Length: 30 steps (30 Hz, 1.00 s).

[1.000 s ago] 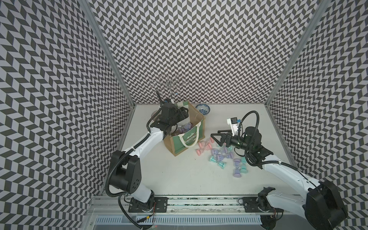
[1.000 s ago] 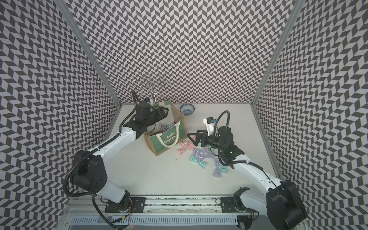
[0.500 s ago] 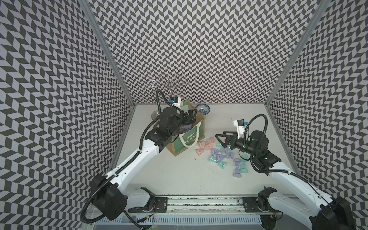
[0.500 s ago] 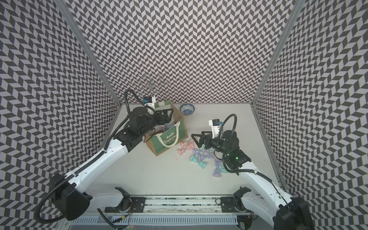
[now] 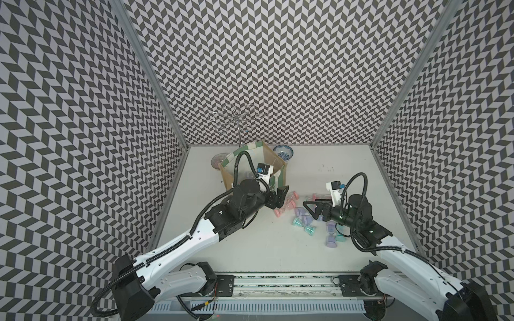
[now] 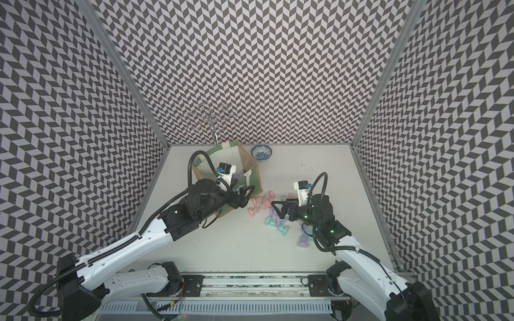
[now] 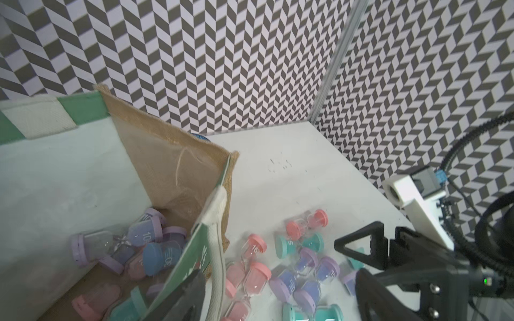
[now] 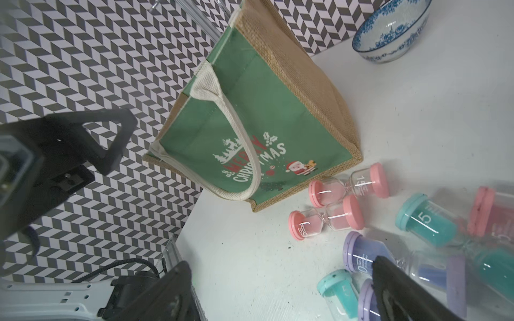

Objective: Put the hourglass into the canvas bag
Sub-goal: Pick up the hourglass from the center of the board.

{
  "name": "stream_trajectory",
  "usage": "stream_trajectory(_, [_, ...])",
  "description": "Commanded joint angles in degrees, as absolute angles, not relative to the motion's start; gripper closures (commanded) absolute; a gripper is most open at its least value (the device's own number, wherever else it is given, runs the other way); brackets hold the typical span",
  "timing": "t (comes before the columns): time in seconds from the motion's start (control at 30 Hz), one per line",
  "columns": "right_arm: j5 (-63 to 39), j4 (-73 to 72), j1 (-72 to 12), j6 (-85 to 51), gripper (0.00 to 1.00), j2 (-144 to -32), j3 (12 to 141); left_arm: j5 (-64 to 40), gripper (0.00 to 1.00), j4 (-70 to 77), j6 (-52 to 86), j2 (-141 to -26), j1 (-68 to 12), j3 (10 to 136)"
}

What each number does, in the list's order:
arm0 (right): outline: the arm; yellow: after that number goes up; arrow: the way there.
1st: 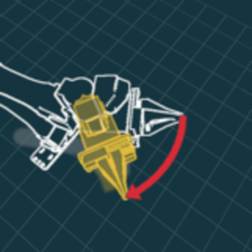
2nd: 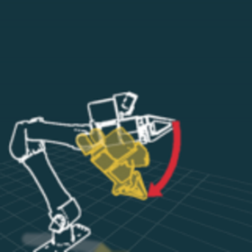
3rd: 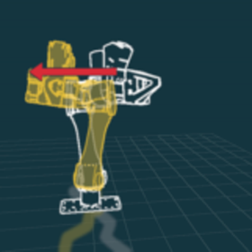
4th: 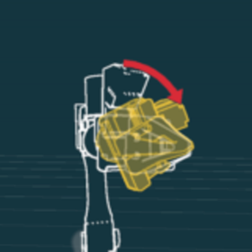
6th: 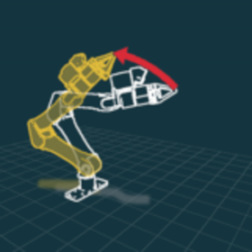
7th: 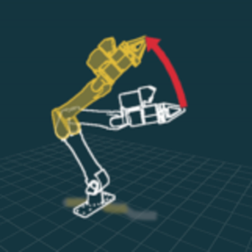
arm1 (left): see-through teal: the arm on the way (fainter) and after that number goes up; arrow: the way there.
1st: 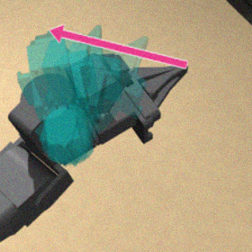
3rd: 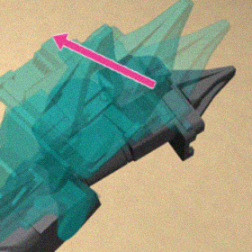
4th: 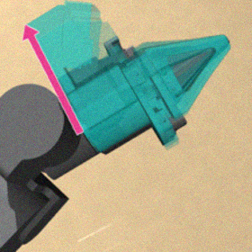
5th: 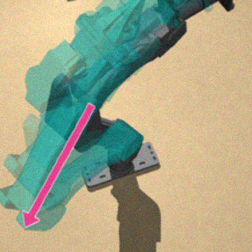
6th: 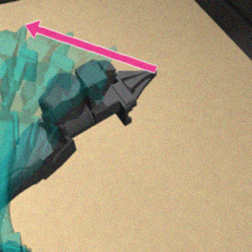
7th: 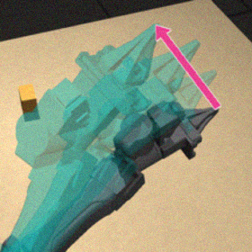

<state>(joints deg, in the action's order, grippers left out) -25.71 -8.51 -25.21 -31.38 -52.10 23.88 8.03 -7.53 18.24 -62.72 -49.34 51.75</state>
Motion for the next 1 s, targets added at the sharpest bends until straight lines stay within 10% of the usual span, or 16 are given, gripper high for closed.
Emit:
stream_trajectory(0.0, [-26.8,-10.1,-25.0,-31.7,0.01,-51.8,22.7,7.8,0.17,-6.7,15.1,-62.3,-51.2,49.3])
stream_trajectory(0.97, [-21.7,-15.3,-24.8,-33.4,0.01,-48.7,16.4,19.1,0.25,5.9,14.7,-89.5,-54.0,42.9])
